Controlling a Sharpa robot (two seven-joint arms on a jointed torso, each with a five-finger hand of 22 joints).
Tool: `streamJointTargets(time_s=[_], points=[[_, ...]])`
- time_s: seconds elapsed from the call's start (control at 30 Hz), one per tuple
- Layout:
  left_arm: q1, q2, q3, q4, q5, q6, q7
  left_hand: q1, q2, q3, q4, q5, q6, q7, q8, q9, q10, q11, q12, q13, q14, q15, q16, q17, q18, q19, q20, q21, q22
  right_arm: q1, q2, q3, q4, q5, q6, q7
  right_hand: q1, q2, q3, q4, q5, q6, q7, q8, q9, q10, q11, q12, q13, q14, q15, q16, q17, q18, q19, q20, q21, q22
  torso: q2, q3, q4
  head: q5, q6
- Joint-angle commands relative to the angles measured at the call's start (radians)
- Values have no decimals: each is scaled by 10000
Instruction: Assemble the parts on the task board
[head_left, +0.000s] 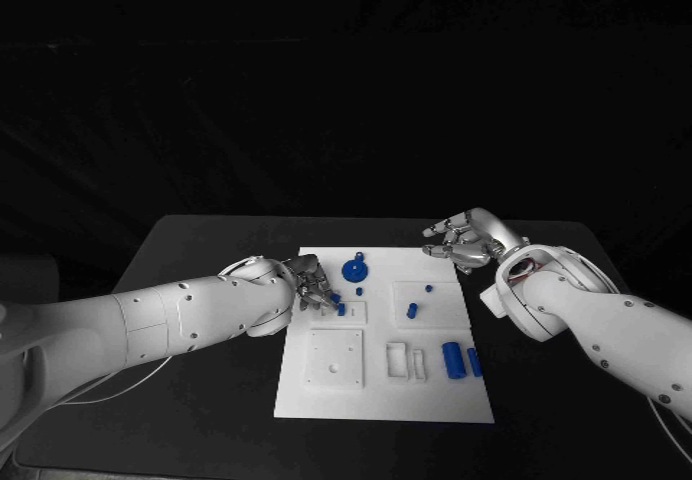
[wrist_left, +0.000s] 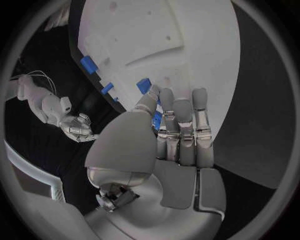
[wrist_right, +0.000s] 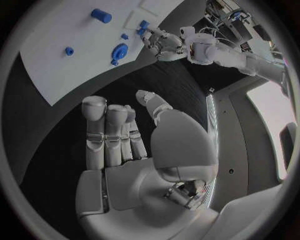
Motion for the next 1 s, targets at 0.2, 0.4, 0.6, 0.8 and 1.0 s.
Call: streamJointTargets(time_s=[0.2,0.4,0.6,0.8,1.0], points=[[-83,103,-20,-50,-67,-162,107,-40,76,-101,-86,42,71,-4,-72,-11,2,41,131,69,58,15,151,60,10,62,-33,139,198,-7,14,0,10,-89,135,67,-95,11,32,16,-4,51,24,0,-10,-26,-3,1,9,-62,-29,-24,9,114,234,3,-11,797,4,0,7,-8,-3],[-114,135,-19,-85,-112,-200,112,-137,-47,-76,60,40,84,-18,-57,0,27,33,169,94,78,5,199,77,13,57,-40,220,194,-8,19,0,5,-92,149,63,-95,11,32,16,-4,51,24,0,-10,-26,-3,1,9,-62,-29,-24,9,114,234,3,-11,797,1,1,3,-9,-8],[-128,131,-19,-99,-49,-179,146,378,415,227,-247,366,210,-30,-39,-8,-16,17,178,111,72,-14,219,87,13,36,-59,278,203,-13,24,0,-10,-95,160,63,-95,13,36,29,-1,65,19,0,-9,-17,-7,2,8,-56,-32,-24,9,111,236,1,1,799,-4,-1,-4,-4,-4],[-136,82,-18,-88,227,-135,280,653,982,365,-871,675,455,-45,-140,-18,-105,22,226,160,35,-14,243,108,39,-67,-65,441,215,-21,23,0,-25,-96,173,58,-95,13,36,29,-1,65,19,0,-9,-17,-7,2,8,-56,-32,-24,9,111,236,1,1,799,0,-8,5,-14,5],[-139,21,-15,-71,490,-108,391,405,1102,1094,-1263,364,663,-75,-272,-5,-143,16,265,180,8,-17,293,124,67,-209,-61,685,211,-28,23,-1,-30,-99,187,54,-95,13,36,29,-1,65,19,0,-9,-17,-7,2,8,-56,-32,-24,9,111,236,1,1,799,-7,-7,6,-7,23]])
